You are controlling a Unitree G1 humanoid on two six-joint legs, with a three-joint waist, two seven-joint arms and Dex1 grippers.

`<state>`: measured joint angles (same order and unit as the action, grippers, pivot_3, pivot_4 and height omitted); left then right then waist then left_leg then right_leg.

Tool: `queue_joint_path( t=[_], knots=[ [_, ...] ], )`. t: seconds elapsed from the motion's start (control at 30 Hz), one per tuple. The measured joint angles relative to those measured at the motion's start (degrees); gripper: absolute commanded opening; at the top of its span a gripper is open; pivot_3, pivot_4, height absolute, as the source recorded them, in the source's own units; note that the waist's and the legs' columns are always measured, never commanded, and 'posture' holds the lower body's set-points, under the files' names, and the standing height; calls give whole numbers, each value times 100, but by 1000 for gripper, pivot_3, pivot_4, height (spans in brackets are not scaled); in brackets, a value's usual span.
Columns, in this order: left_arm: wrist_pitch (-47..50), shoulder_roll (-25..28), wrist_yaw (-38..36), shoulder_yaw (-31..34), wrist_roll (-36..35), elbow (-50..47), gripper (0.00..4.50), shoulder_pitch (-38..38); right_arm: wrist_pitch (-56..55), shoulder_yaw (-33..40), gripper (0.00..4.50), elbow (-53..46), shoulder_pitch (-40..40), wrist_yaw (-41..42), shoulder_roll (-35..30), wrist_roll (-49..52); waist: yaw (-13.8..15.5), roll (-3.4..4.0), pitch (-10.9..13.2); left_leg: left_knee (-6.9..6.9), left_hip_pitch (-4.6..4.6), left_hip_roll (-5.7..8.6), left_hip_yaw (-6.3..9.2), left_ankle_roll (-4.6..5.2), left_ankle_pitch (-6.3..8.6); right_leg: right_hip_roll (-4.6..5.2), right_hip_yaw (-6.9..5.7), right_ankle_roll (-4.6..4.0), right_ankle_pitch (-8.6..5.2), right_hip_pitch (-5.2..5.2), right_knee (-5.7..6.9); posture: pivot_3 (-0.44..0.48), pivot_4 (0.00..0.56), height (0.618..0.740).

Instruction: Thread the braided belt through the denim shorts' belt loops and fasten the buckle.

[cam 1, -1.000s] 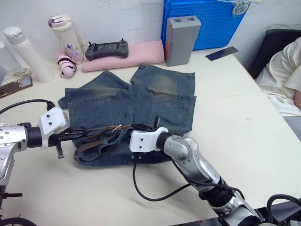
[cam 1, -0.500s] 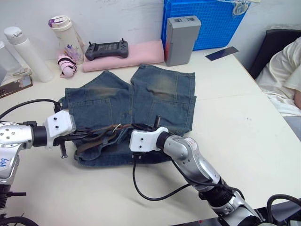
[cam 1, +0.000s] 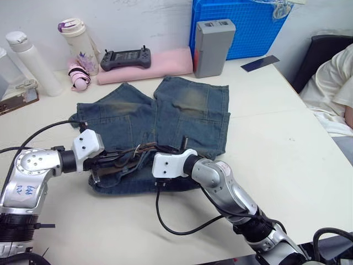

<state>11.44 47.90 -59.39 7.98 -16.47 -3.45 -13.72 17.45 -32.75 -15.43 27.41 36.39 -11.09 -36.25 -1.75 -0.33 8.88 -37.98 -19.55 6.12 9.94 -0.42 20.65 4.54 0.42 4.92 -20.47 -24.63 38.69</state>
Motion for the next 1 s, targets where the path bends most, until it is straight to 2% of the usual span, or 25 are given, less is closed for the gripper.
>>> queue_joint_path(
  t=[0.07, 0.13, 0.17, 0.27, 0.4, 0.43, 0.5, 0.67, 0.8, 1.0],
  knots=[
    [-8, -157, 5, -181, 34, 74, 0, -115, 0, -2, 181, 4, 26, 73, -24, 36, 0, -1, -1, -1, 0, 0, 0, 0, 0, 0, -1, 0, 0, 0, 0, 0, 150, 727],
    [-17, -304, 21, -332, 80, 222, 0, -242, 12, -8, 960, 4, 39, 194, -87, 57, 2, -2, -1, -3, -1, 1, 0, 0, 0, 0, -1, 0, 0, 0, 1, 0, 150, 727],
    [-21, -367, 41, -429, 112, 277, 0, -298, 21, -12, 1193, 1, 38, 268, -141, 81, -1, -3, -2, -6, -2, 0, 0, 1, 1, 0, -2, 0, 0, 0, 1, 0, 150, 727],
    [-68, -506, 54, -599, 165, 423, 0, -422, 116, 5, 2484, -36, 7, 451, -254, 155, -3, -4, -2, -7, -2, 0, 0, 2, 1, 0, -1, 1, 0, 0, 2, 0, 150, 727],
    [-105, -687, 66, -726, 215, 463, 0, -516, 416, 226, 3986, -325, -224, 962, -638, 444, 15, -4, -2, -12, -7, 1, 0, 4, 3, 1, -2, 1, 1, 0, 0, 0, 150, 727],
    [-109, -719, 86, -743, 218, 479, 0, -531, 498, 307, 3986, -434, -260, 1074, -694, 520, 16, -4, -2, -13, -8, 2, 0, 5, 3, 2, -2, 3, 2, 0, -1, 0, 150, 727],
    [-168, -868, 164, -792, 242, 626, 0, -593, 1116, 1041, 3986, -1229, -305, 1752, -926, 1294, 24, -5, -3, -16, -8, 2, 1, 5, 3, 2, -2, 4, 2, 3, -1, 0, 150, 727],
    [-204, -983, 224, -816, 252, 651, 0, -594, 1795, 1885, 3986, -1493, 309, 1855, -737, 2100, 26, -6, -4, -18, -7, 1, 1, 6, 4, 3, -3, 6, 3, 4, -1, 0, 150, 727],
    [-231, -1107, 279, -839, 266, 648, 0, -588, 1446, 1466, 3986, -933, 432, 1518, -953, 1958, 42, -9, -6, -21, -9, 7, 0, 11, 6, 10, -3, 7, 4, 5, -4, 0, 150, 727],
    [-231, -1148, 336, -855, 269, 598, 0, -550, 1004, 1014, 3986, -647, 274, 1200, -1193, 1771, 35, -9, -6, -22, -9, 6, -1, 11, 6, 9, -3, 7, 4, 4, -2, 0, 150, 727]
  ],
)
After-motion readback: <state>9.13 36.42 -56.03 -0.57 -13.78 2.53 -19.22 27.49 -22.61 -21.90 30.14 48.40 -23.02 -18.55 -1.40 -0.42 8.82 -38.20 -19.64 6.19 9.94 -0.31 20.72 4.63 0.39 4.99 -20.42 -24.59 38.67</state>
